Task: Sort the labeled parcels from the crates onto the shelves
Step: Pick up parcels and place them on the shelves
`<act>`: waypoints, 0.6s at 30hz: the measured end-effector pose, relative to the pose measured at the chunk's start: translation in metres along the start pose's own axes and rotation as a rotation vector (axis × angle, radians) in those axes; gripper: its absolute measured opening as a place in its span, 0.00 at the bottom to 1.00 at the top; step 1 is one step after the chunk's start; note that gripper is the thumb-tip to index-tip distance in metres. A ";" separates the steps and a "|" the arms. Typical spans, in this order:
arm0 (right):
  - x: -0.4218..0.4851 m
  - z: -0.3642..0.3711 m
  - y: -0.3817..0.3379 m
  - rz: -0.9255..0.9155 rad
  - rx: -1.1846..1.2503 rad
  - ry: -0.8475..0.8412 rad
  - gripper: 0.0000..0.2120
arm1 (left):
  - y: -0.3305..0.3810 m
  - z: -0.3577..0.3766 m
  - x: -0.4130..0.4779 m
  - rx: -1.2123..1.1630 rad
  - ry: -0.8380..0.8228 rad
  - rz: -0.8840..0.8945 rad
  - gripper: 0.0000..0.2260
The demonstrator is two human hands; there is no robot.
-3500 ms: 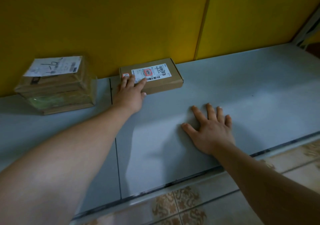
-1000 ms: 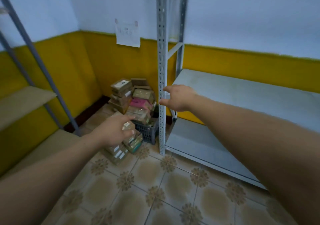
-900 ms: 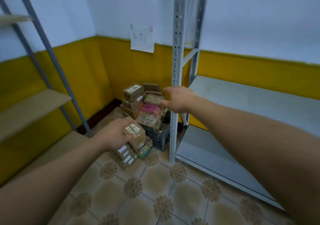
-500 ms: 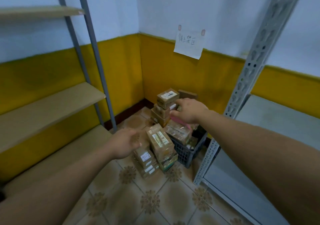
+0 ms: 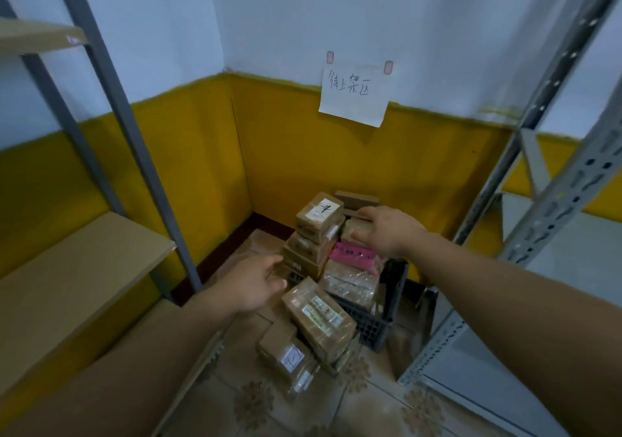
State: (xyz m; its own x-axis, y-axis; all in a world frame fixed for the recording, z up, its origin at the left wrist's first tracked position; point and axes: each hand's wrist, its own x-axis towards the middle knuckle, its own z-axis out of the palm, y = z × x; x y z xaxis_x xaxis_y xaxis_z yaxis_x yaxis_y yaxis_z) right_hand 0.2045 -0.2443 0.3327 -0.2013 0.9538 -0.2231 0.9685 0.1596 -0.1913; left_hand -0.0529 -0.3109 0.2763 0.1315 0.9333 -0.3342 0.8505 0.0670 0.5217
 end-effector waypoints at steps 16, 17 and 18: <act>0.219 0.018 0.045 0.148 0.099 -0.115 0.32 | -0.018 -0.043 0.248 0.017 -0.158 -0.053 0.24; 0.229 0.019 0.047 0.166 0.110 -0.124 0.32 | -0.019 -0.046 0.264 0.022 -0.176 -0.036 0.23; 0.239 0.021 0.048 0.185 0.119 -0.128 0.32 | -0.020 -0.049 0.279 0.042 -0.197 -0.025 0.23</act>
State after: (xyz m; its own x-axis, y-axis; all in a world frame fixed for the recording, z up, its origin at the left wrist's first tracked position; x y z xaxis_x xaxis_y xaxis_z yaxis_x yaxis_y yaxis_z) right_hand 0.1995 -0.0139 0.2500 -0.0465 0.9229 -0.3823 0.9678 -0.0531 -0.2459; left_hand -0.0577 -0.0344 0.2108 0.2036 0.8443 -0.4956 0.8746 0.0707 0.4797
